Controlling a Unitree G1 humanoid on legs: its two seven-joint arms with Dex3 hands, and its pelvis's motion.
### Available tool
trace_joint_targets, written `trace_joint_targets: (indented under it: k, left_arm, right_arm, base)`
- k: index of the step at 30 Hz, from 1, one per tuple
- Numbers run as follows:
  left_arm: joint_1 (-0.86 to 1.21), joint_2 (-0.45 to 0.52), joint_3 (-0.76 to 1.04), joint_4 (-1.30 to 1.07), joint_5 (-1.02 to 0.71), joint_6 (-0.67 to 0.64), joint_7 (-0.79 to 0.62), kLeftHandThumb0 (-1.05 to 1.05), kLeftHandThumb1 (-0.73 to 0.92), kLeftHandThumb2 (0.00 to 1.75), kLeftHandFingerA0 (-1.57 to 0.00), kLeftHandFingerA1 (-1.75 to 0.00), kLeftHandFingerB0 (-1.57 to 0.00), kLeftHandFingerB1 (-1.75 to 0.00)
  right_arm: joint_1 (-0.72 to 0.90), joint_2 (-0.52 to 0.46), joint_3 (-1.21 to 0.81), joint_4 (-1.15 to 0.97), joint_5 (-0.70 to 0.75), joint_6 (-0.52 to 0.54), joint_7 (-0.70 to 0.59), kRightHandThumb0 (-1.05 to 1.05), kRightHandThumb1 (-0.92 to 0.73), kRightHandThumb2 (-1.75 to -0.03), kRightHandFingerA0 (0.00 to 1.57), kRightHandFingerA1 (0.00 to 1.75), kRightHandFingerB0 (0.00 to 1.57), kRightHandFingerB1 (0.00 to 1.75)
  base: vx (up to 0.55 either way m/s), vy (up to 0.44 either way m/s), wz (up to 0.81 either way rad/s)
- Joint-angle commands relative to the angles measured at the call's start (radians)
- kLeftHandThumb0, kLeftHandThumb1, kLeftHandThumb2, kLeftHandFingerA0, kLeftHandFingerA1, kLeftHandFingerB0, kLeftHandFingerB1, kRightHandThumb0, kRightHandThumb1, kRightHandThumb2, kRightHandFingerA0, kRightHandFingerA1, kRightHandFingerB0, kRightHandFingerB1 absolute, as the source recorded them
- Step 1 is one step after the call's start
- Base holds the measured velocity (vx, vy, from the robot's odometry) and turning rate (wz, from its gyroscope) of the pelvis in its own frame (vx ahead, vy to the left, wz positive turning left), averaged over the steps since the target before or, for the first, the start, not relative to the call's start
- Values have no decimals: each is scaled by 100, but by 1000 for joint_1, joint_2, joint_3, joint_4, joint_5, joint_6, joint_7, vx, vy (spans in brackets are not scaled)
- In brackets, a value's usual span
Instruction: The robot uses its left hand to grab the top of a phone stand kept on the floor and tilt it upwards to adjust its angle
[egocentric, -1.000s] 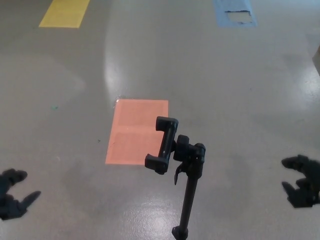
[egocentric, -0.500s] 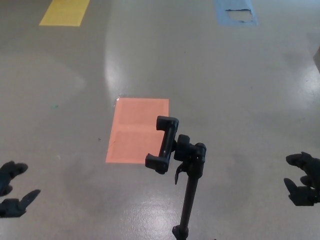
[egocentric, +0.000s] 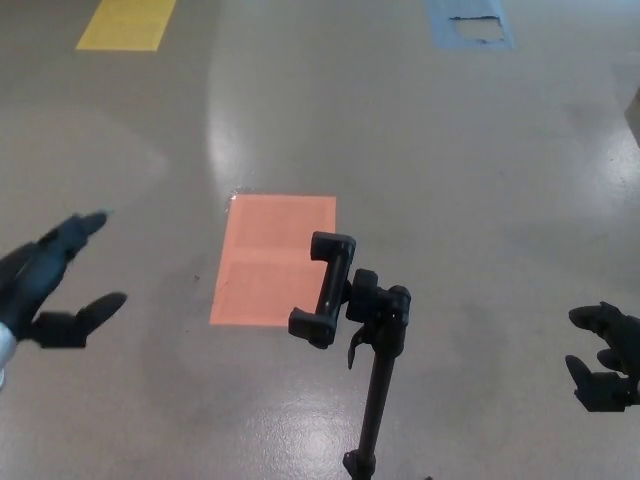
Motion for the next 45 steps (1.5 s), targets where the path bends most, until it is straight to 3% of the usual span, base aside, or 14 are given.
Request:
trace_joint_targets:
  k: [1,19,25,26,27,28,31,33,36,37,39,43,44,45]
  left_arm:
    - [72,144,-63,-332,231,-198,120,-86,65,97,-12,-35,0,-14]
    - [53,239,-108,-610,368,-230,99,-91,63,91,-20,-39,0,0]
    - [37,255,-125,-693,397,-218,39,-80,55,90,-22,-46,0,-14]
    - [41,258,-124,-702,404,-219,41,-75,67,61,-25,-31,0,-18]
    - [43,259,-124,-712,405,-219,35,-82,56,88,-17,-43,0,-11]
    - [43,260,-125,-716,404,-218,29,-82,56,88,-17,-43,0,-11]
    - [47,246,-128,-745,417,-201,19,-63,55,58,-24,-31,-2,-22]
    - [45,238,-133,-767,427,-185,2,-61,53,56,-23,-30,-2,-26]
    - [39,231,-135,-786,429,-180,-18,-60,51,57,-22,-31,-4,-21]
    - [32,230,-137,-785,433,-184,-17,-65,45,77,-16,-42,-2,-20]
    - [16,224,-140,-783,441,-192,-15,-62,56,56,-23,-31,-2,-25]
    - [-1,214,-139,-795,439,-173,-50,-60,55,56,-22,-30,0,-22]
    - [-6,211,-140,-792,445,-173,-48,-64,44,78,-15,-43,0,-18]
    - [-14,205,-143,-783,454,-176,-41,-67,45,77,-18,-43,-1,-16]
  right_arm:
    - [12,-5,-14,11,9,-35,-15,-29,-65,-112,1,48,0,48]
    - [16,-12,0,18,-3,-26,5,-28,-66,-112,1,49,0,47]
    - [12,-13,15,20,-17,-16,12,-28,-66,-112,1,49,0,47]
    - [12,-11,17,20,-17,-16,14,-28,-66,-112,1,49,0,47]
    - [13,-10,17,21,-16,-16,14,-28,-66,-112,1,49,0,47]
    - [13,-10,17,21,-15,-16,14,-28,-66,-112,1,49,0,47]
    - [13,-11,22,21,-19,-11,14,-28,-66,-112,1,49,0,47]
    - [9,-13,29,22,-23,-5,17,-28,-66,-112,1,49,0,47]
    - [4,-14,33,23,-22,-3,17,-28,-66,-111,1,49,0,47]
    - [2,-14,34,24,-23,-3,16,-28,-66,-111,1,49,0,47]
    - [-2,-17,40,24,-28,-4,18,-28,-66,-112,1,49,0,47]
    - [-5,-13,39,25,-24,2,25,-28,-66,-111,1,49,0,47]
    - [-6,-13,39,25,-24,4,26,-27,-66,-111,1,49,0,47]
    - [-6,-12,40,26,-25,6,29,-27,-65,-111,1,49,0,47]
  base:
    - [0,0,0]
    - [0,0,0]
    - [0,0,0]
    - [0,0,0]
    - [0,0,0]
    - [0,0,0]
    - [0,0,0]
    - [0,0,0]
    - [0,0,0]
    - [0,0,0]
    - [0,0,0]
    - [0,0,0]
    - [0,0,0]
    - [0,0,0]
